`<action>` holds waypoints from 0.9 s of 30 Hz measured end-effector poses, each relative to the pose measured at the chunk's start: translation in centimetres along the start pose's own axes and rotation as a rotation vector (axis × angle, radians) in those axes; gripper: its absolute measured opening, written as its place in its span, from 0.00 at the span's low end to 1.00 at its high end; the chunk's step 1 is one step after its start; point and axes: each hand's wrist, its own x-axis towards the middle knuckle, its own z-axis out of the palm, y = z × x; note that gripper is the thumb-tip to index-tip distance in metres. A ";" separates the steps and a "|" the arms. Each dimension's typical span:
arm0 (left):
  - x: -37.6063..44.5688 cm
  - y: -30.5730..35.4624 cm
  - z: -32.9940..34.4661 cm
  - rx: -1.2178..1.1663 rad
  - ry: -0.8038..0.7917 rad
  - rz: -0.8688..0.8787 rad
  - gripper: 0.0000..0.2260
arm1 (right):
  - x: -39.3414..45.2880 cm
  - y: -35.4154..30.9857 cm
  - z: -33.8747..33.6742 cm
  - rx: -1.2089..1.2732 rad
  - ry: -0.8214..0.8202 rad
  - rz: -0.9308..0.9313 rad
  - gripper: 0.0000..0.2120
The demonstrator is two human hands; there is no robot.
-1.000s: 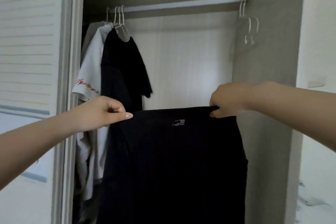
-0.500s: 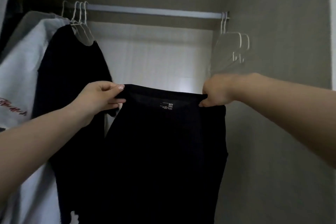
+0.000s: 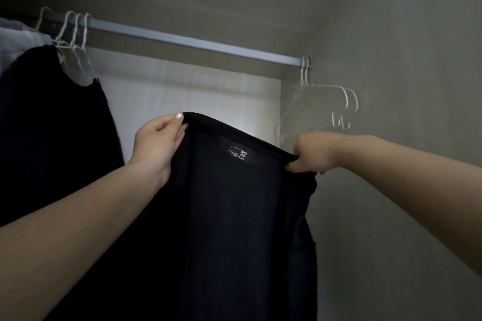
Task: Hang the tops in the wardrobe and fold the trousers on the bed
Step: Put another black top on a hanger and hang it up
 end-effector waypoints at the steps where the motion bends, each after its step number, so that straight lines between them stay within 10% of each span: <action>1: 0.1 0.0 0.5 -0.057 -0.007 -0.005 0.04 | 0.2 0.1 -0.2 0.057 -0.018 0.018 0.18; 7: 1.9 0.4 2.8 -0.101 0.095 0.048 0.07 | 1.1 1.0 -1.8 0.384 -0.055 0.045 0.23; 12: 2.9 -0.7 3.8 0.041 0.085 0.108 0.10 | 2.7 4.3 -3.9 -0.515 0.657 0.106 0.19; 27: 3.3 -1.2 4.8 -0.018 -0.010 0.002 0.07 | 4.9 8.7 -5.1 -0.693 0.587 0.259 0.15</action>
